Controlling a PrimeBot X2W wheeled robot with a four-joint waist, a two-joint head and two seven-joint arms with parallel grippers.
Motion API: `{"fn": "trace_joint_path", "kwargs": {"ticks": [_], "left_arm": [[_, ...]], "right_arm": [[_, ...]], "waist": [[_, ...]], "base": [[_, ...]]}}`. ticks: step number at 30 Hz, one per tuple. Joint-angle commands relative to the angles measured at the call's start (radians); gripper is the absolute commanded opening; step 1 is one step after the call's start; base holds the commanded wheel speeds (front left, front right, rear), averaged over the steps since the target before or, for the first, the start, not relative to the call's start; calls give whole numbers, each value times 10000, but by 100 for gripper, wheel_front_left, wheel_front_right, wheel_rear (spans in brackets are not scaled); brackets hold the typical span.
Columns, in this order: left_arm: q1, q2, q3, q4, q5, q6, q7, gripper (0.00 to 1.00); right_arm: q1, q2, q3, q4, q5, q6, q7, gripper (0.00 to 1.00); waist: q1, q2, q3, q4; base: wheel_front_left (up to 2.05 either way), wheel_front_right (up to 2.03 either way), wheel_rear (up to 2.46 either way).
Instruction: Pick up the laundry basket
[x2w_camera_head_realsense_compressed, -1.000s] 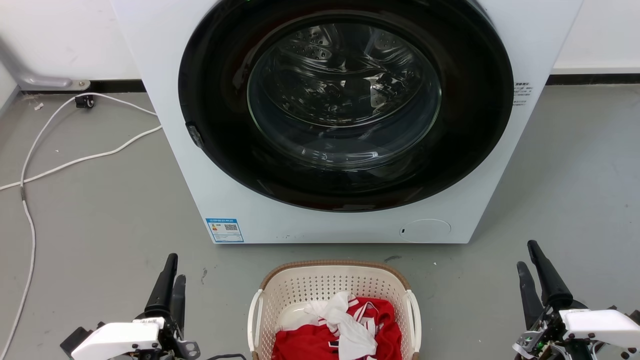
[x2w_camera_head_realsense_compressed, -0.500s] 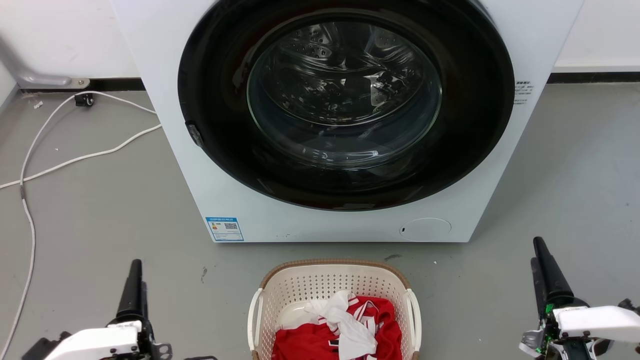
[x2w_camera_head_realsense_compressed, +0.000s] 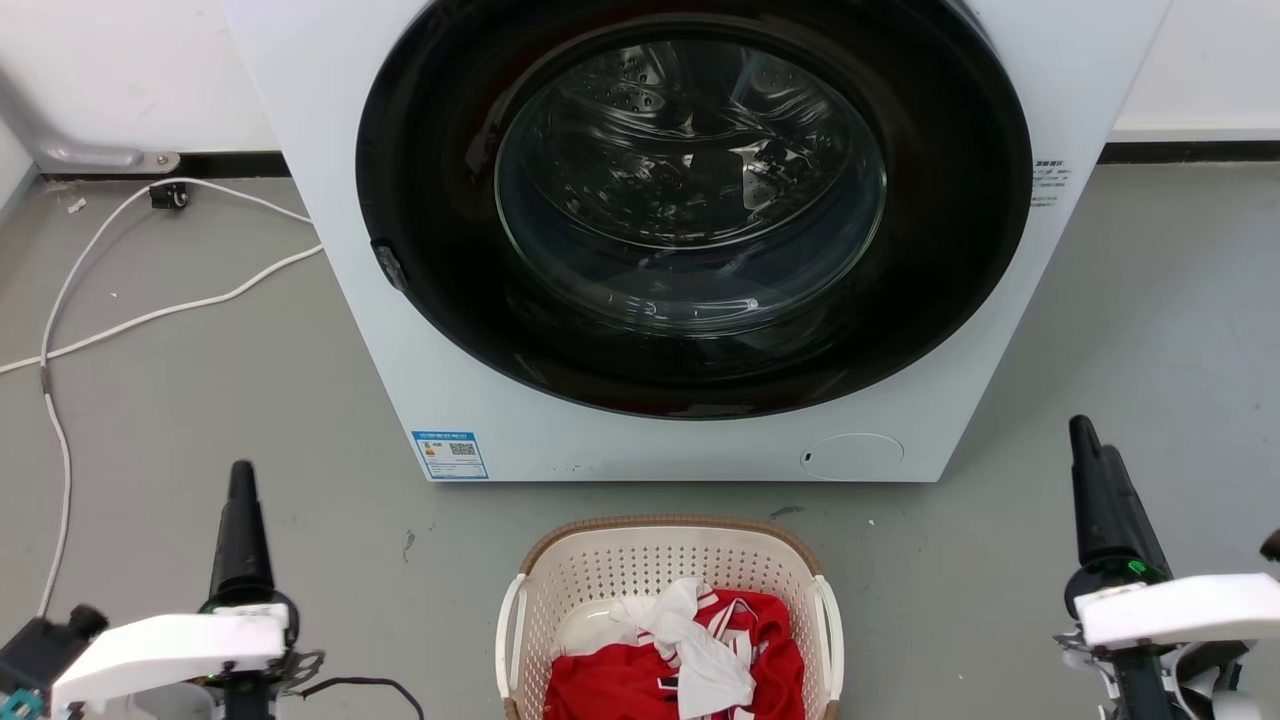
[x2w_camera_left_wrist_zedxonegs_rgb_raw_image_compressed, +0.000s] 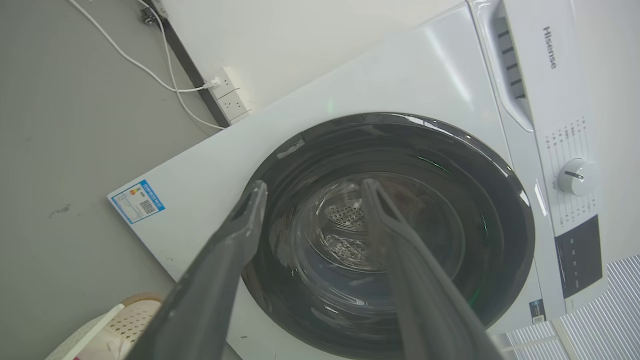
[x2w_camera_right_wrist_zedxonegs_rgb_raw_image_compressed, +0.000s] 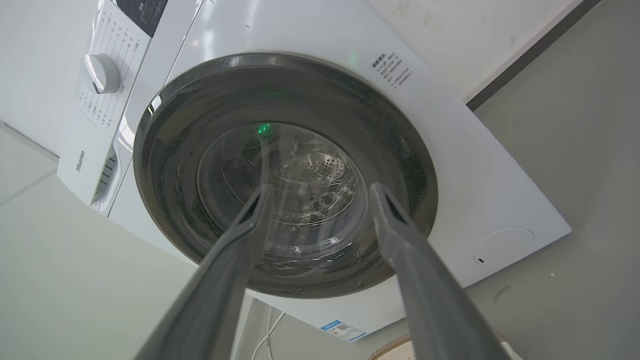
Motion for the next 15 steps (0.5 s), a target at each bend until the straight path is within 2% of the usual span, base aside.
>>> {"fn": "trace_joint_path", "kwargs": {"ticks": [1, 4, 5, 6, 10, 15], "left_arm": [[-26, 40, -106, -354, 391, 49, -82, 100], [149, 42, -643, -901, 1419, 145, -221, 100], [149, 42, -643, -901, 1419, 145, -221, 100], [250, 43, -960, -1033, 1947, 135, -281, 100], [325, 48, -1520, -1323, 3102, 13, -413, 100], [377, 48, -1934, -1821, 4285, 293, -558, 100]], "right_arm": [[-213, -32, 76, -309, -490, 16, -87, 100], [-125, -34, 294, -605, -1657, 16, -217, 100], [-125, -34, 294, -605, -1657, 16, -217, 100], [-68, -34, 391, -698, -2165, 17, -282, 100], [16, -35, 517, -879, -3034, 17, -411, 100], [90, -37, 577, -1069, -3866, 18, -562, 100]], "waist": [[0, 0, 9, -1], [0, 0, 43, -3], [0, 0, 43, -3], [0, 0, 51, -7], [0, 0, 58, -15], [0, 0, 66, -37]], "base": [[0, 0, 0], [0, 0, 0], [0, 0, 0], [0, 0, 0], [0, 0, 0], [0, 0, 0]]}}
